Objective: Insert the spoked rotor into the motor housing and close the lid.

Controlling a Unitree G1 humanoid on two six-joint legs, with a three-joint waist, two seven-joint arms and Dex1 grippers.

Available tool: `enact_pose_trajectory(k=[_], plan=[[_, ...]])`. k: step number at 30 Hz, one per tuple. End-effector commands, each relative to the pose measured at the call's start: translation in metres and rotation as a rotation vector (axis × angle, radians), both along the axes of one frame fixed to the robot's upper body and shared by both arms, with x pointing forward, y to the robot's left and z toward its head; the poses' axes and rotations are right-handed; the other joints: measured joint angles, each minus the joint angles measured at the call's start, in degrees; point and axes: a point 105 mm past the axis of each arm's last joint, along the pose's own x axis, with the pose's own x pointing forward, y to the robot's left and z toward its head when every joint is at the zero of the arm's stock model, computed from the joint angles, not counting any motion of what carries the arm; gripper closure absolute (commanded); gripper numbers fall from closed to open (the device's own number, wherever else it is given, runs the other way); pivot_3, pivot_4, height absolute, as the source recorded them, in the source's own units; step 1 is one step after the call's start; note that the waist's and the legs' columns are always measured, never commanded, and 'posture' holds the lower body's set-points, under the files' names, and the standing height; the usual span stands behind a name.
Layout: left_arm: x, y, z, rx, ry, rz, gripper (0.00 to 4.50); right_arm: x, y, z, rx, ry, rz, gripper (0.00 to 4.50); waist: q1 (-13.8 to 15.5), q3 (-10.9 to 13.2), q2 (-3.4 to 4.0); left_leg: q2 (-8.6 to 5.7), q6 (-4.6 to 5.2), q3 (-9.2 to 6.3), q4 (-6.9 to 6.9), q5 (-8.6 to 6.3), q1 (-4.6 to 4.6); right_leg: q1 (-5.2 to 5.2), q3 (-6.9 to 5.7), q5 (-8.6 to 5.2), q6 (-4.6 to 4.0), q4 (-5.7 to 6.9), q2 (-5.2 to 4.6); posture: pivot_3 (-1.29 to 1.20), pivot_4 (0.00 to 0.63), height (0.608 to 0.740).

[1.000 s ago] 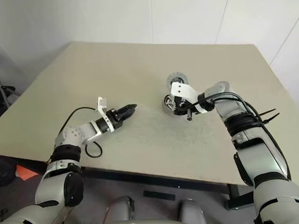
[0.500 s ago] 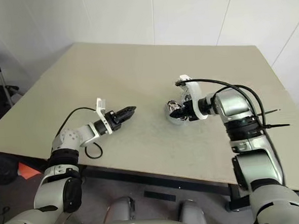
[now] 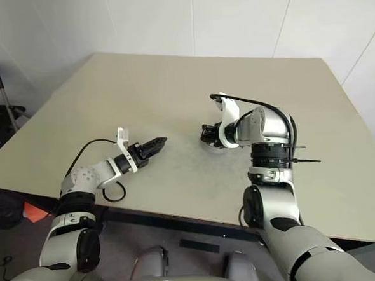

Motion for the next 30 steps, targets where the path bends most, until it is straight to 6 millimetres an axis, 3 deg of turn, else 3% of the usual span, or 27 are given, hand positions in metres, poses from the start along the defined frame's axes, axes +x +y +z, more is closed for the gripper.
enact_pose_trajectory(k=[1, 7, 8, 11, 15, 19, 21, 23, 24, 26, 30], plan=[[0.002, 0.000, 0.012, -0.009, -0.048, 0.003, 2.05, 0.008, 0.005, 0.013, 0.009, -0.009, -0.061, 4.45, 0.0, 0.0, 0.00, 0.04, -0.14, -0.01, -0.12, 0.09, 0.06, -0.01, -0.01, 0.00, 0.01, 0.01, 0.04, 0.00, 0.000, 0.740], [0.003, 0.000, 0.013, -0.005, -0.048, 0.008, 2.05, 0.006, 0.019, 0.004, 0.010, 0.022, -0.054, 4.45, 0.0, 0.0, 0.01, 0.07, -0.37, -0.01, -0.45, 0.21, 0.11, -0.05, -0.02, 0.02, -0.02, -0.10, 0.13, 0.00, 0.000, 0.740], [0.004, 0.000, 0.013, -0.004, -0.049, 0.009, 2.05, 0.006, 0.021, 0.003, 0.007, 0.018, -0.045, 3.81, 0.0, 0.0, 0.01, 0.07, -0.36, -0.01, -0.45, 0.21, 0.11, -0.05, -0.03, 0.02, -0.01, -0.12, 0.15, 0.00, 0.000, 0.740], [0.005, 0.000, 0.013, -0.002, -0.049, 0.011, 2.05, 0.009, 0.025, 0.010, 0.005, -0.027, -0.029, 2.91, 0.0, 0.0, 0.01, 0.07, -0.36, -0.01, -0.52, 0.21, 0.08, -0.05, -0.05, 0.03, 0.00, -0.17, 0.15, 0.00, 0.000, 0.740], [0.005, 0.000, 0.012, 0.001, -0.045, 0.012, 2.05, 0.013, 0.031, 0.034, 0.057, -0.075, -0.008, 1.53, 0.1, 0.0, 0.01, 0.06, -0.36, -0.01, -0.52, 0.21, 0.07, -0.05, -0.06, 0.03, -0.01, -0.17, 0.14, 0.00, 0.000, 0.740], [0.007, -0.002, 0.011, 0.003, -0.042, 0.010, 2.05, 0.020, 0.035, 0.082, 0.132, -0.212, 0.031, 1.53, 0.1, 0.0, 0.02, 0.07, -0.38, -0.01, -0.51, 0.22, 0.09, -0.04, -0.05, 0.03, -0.02, -0.13, 0.14, 0.00, 0.000, 0.740], [0.009, -0.006, 0.015, 0.009, -0.059, 0.001, 2.05, 0.030, 0.025, 0.113, 0.124, -0.402, 0.044, 1.53, 0.3, 0.0, 0.01, 0.07, -0.38, -0.03, -0.51, 0.22, 0.13, 0.00, -0.06, 0.03, -0.02, -0.14, 0.15, 0.00, 0.000, 0.740], [0.011, -0.010, 0.018, 0.037, -0.084, -0.013, 2.05, 0.040, 0.003, 0.124, 0.018, -0.593, 0.039, 1.53, 0.9, 0.0, 0.00, 0.04, -0.38, -0.04, -0.48, 0.22, 0.03, 0.04, -0.11, 0.04, -0.02, -0.18, 0.08, 0.00, 0.000, 0.740], [0.011, -0.013, 0.016, 0.111, -0.119, -0.029, 2.05, 0.047, -0.023, 0.120, -0.124, -0.709, 0.021, 1.53, 1.2, 0.0, -0.02, 0.02, -0.38, -0.04, -0.45, 0.22, 0.02, 0.10, -0.13, 0.04, -0.02, -0.23, 0.06, 0.00, 0.000, 0.740], [0.011, -0.020, 0.017, 0.213, -0.189, -0.068, 2.05, 0.051, -0.073, 0.103, -0.306, -0.782, -0.051, 1.53, 2.4, -0.1, -0.19, 0.05, -0.33, -0.11, -0.42, 0.19, 0.11, 0.43, -0.23, 0.04, -0.01, -0.41, 0.06, 0.00, 0.000, 0.740], [0.011, -0.022, 0.022, 0.248, -0.245, -0.101, 2.05, 0.046, -0.121, 0.089, -0.361, -0.793, -0.184, 1.69, 2.0, -0.1, -0.02, -0.04, -0.23, -0.08, -0.39, 0.13, 0.27, 0.63, -0.16, 0.16, 0.24, -0.52, 0.02, 0.00, 0.000, 0.740]])
